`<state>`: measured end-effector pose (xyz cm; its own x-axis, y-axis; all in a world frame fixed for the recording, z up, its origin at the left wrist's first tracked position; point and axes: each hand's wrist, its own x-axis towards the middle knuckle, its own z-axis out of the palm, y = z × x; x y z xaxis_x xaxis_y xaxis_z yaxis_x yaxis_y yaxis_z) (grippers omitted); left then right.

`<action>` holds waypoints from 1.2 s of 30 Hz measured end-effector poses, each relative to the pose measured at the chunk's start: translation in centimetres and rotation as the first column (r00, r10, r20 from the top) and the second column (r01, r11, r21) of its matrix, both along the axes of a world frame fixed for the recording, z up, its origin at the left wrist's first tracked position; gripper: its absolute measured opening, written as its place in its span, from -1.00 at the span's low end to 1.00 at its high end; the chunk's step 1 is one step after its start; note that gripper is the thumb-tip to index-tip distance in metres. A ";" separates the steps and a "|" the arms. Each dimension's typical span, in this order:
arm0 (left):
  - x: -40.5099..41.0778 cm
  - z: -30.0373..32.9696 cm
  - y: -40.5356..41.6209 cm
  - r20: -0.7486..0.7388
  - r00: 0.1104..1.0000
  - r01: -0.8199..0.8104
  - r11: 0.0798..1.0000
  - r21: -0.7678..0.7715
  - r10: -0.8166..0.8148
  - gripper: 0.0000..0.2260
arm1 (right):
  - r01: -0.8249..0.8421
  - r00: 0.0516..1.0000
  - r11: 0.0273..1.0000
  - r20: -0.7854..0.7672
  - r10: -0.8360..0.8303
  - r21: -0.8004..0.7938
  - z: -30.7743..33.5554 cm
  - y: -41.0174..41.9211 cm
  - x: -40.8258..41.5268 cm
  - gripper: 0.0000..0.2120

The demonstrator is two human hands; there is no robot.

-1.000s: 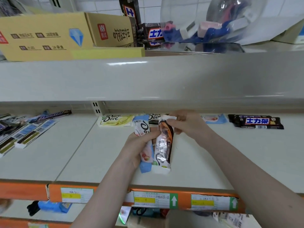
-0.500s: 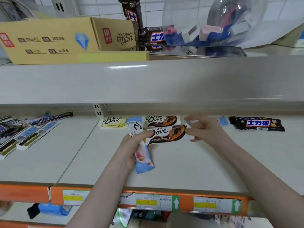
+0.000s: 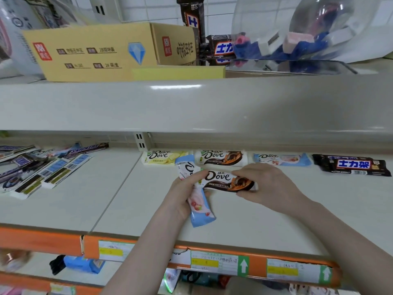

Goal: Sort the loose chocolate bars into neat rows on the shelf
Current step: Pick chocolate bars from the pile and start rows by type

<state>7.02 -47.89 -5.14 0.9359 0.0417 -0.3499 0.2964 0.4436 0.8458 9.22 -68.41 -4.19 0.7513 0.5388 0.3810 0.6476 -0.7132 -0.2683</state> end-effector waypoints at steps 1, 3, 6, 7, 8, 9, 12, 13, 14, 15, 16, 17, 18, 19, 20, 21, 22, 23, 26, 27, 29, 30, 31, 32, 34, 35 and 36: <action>0.1 -0.1 0.2 -0.005 1.000 -0.028 0.998 -0.055 0.027 -0.87 | 0.005 1.000 1.000 0.010 -0.005 -0.005 -0.1 0.2 0.3 -0.60; 0.1 -0.4 0.6 -0.010 0.997 -0.080 0.984 -0.161 0.079 -0.95 | 0.034 0.999 0.999 0.029 -0.034 -0.007 -0.3 0.4 1.1 -0.61; 0.0 -1.0 1.3 0.024 0.994 -0.098 0.953 -0.287 0.110 -0.75 | 0.092 0.994 0.996 0.059 -0.092 -0.001 -0.6 0.5 2.6 -0.62; -0.1 -1.2 1.4 0.030 0.993 -0.097 0.944 -0.314 0.112 -0.69 | 0.104 0.992 0.995 0.076 -0.103 -0.006 -0.7 0.6 3.1 -0.63; -0.2 -1.4 1.5 0.030 0.993 -0.098 0.938 -0.333 0.114 -0.66 | 0.111 0.989 0.994 0.097 -0.109 -0.008 -0.8 0.7 3.5 -0.64; -0.1 -1.6 1.6 0.026 0.992 -0.106 0.932 -0.346 0.123 -0.65 | 0.114 0.987 0.993 0.118 -0.113 -0.008 -1.0 0.9 3.9 -0.64; -0.2 -1.6 1.6 0.000 0.991 -0.122 0.918 -0.377 0.131 -0.70 | 0.122 0.980 0.992 0.161 -0.118 -0.018 -1.3 1.5 5.0 -0.65; -0.1 -1.7 1.7 -0.007 0.991 -0.122 0.908 -0.400 0.130 -0.69 | 0.124 0.979 0.992 0.164 -0.118 -0.023 -1.4 1.6 5.3 -0.65; 0.0 -1.7 1.7 -0.012 0.992 -0.120 0.895 -0.429 0.127 -0.66 | 0.126 0.980 0.992 0.158 -0.121 -0.026 -1.5 1.6 5.7 -0.66; 0.0 -1.7 1.8 -0.019 0.992 -0.121 0.885 -0.450 0.125 -0.64 | 0.131 0.981 0.991 0.146 -0.126 -0.029 -1.7 1.7 6.1 -0.66; 0.0 -1.7 1.8 -0.026 0.992 -0.122 0.875 -0.468 0.125 -0.64 | 0.138 0.982 0.990 0.137 -0.132 -0.035 -1.7 1.7 6.4 -0.66; 0.1 -1.8 1.8 -0.035 0.992 -0.126 0.869 -0.478 0.125 -0.66 | 0.144 0.982 0.989 0.128 -0.138 -0.042 -1.8 1.7 6.6 -0.65; 0.1 -1.8 1.8 -0.042 0.991 -0.128 0.866 -0.483 0.123 -0.70 | 0.148 0.983 0.988 0.119 -0.142 -0.046 -1.9 1.7 6.8 -0.65; 0.1 -1.7 1.8 -0.050 0.991 -0.133 0.866 -0.482 0.125 -0.75 | 0.151 0.983 0.987 0.111 -0.144 -0.049 -1.9 1.7 6.9 -0.65; 0.1 -1.7 1.7 -0.058 0.990 -0.141 0.866 -0.480 0.129 -0.78 | 0.151 0.984 0.987 0.105 -0.145 -0.053 -1.8 1.8 6.9 -0.65; 0.2 -1.8 1.7 -0.066 0.989 -0.149 0.866 -0.477 0.134 -0.78 | 0.152 0.984 0.987 0.101 -0.146 -0.059 -1.8 1.8 7.0 -0.65; 0.2 -1.8 1.7 -0.069 0.988 -0.154 0.865 -0.477 0.137 -0.78 | 0.154 0.984 0.986 0.097 -0.148 -0.066 -1.8 1.8 7.0 -0.65; 0.3 -1.8 1.7 -0.068 0.988 -0.155 0.865 -0.476 0.140 -0.77 | 0.157 0.984 0.985 0.093 -0.150 -0.073 -1.7 1.9 7.0 -0.64; 0.3 -1.8 1.7 -0.068 0.987 -0.159 0.864 -0.477 0.144 -0.75 | 0.161 0.984 0.983 0.092 -0.153 -0.088 -1.7 2.0 7.2 -0.64; 0.3 -1.8 1.7 -0.073 0.987 -0.160 0.865 -0.476 0.142 -0.77 | 0.164 0.983 0.982 0.096 -0.155 -0.096 -1.7 2.1 7.3 -0.64; 0.3 -1.7 1.6 -0.080 0.987 -0.158 0.873 -0.462 0.136 -0.82 | 0.172 0.982 0.978 0.101 -0.161 -0.115 -1.7 2.1 7.4 -0.64; 0.3 -1.7 1.6 -0.083 0.988 -0.155 0.877 -0.456 0.132 -0.85 | 0.175 0.981 0.978 0.103 -0.164 -0.117 -1.7 2.1 7.5 -0.65; 0.3 -1.6 1.6 -0.087 0.988 -0.152 0.880 -0.451 0.126 -0.87 | 0.179 0.980 0.977 0.103 -0.168 -0.113 -1.7 2.1 7.5 -0.66; 0.2 -1.6 1.6 -0.091 0.988 -0.150 0.882 -0.448 0.122 -0.87 | 0.182 0.980 0.977 0.102 -0.171 -0.107 -1.8 2.1 7.5 -0.68; 0.2 -1.6 1.6 -0.093 0.989 -0.146 0.886 -0.440 0.117 -0.85 | 0.186 0.979 0.978 0.099 -0.177 -0.098 -1.8 2.2 7.5 -0.70; 0.2 -1.5 1.6 -0.091 0.989 -0.143 0.888 -0.437 0.115 -0.84 | 0.188 0.979 0.977 0.098 -0.178 -0.098 -1.8 2.2 7.5 -0.70; 0.1 -1.4 1.6 -0.086 0.990 -0.141 0.890 -0.433 0.115 -0.84 | 0.190 0.979 0.977 0.097 -0.180 -0.101 -1.8 2.2 7.4 -0.69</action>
<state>7.12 -46.29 -6.54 0.9108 -0.0098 -0.4127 0.2537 0.8018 0.5410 16.66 -66.17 -5.96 0.8087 0.4355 0.3955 0.5190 -0.8447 -0.1311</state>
